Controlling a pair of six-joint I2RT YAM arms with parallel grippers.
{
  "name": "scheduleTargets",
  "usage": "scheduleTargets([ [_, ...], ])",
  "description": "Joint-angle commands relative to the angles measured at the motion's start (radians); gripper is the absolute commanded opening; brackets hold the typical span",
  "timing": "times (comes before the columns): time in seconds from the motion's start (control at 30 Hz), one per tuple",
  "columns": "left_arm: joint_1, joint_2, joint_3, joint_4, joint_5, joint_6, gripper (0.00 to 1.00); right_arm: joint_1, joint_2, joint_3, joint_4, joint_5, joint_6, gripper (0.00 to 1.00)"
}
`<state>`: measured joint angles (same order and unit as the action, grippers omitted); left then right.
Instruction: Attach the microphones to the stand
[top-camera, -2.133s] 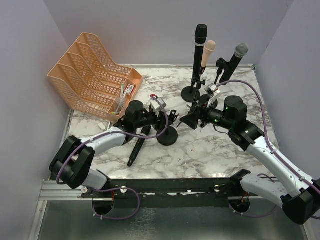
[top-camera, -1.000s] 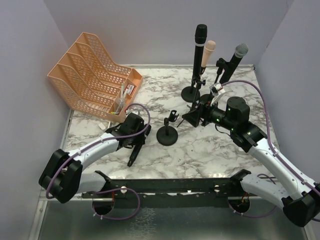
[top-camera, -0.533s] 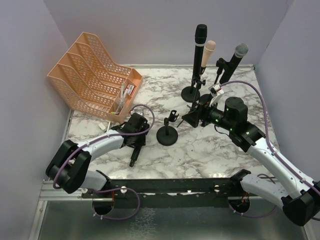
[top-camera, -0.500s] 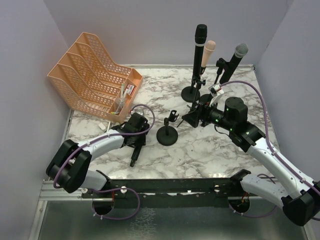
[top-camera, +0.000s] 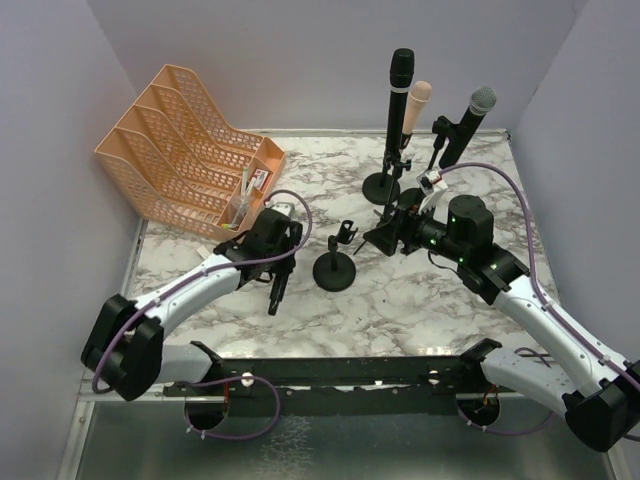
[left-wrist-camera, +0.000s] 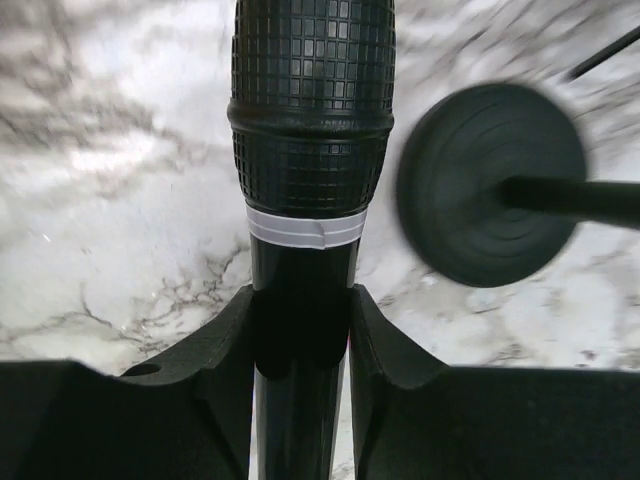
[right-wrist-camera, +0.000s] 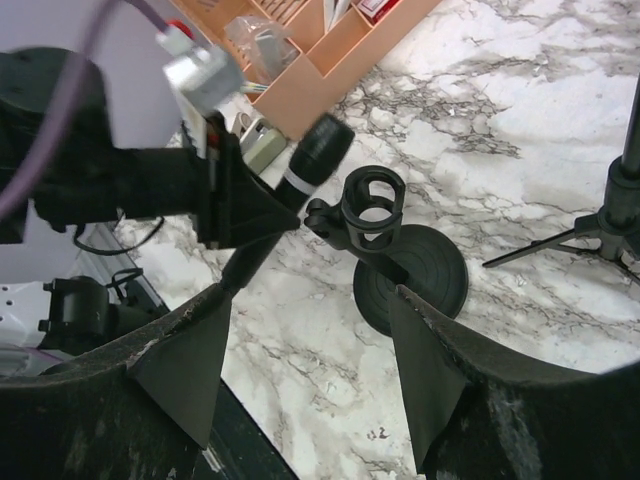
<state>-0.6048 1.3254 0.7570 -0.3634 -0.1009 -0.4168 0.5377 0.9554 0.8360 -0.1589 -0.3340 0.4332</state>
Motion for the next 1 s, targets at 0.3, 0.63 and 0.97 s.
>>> scheduleTargets([
  [0.3,-0.007,-0.29,0.205,0.172,0.32,0.133,0.0,0.008,0.074,0.009,0.23,-0.126,0.214,0.73],
  [0.63,-0.021,-0.197,0.261,0.457,0.554,0.0,0.0,0.007,0.135,0.056,0.48,-0.222,0.347,0.76],
  [0.97,-0.081,-0.148,0.288,0.563,0.683,-0.004,0.0,0.007,0.2,0.089,0.486,-0.096,0.402,0.74],
])
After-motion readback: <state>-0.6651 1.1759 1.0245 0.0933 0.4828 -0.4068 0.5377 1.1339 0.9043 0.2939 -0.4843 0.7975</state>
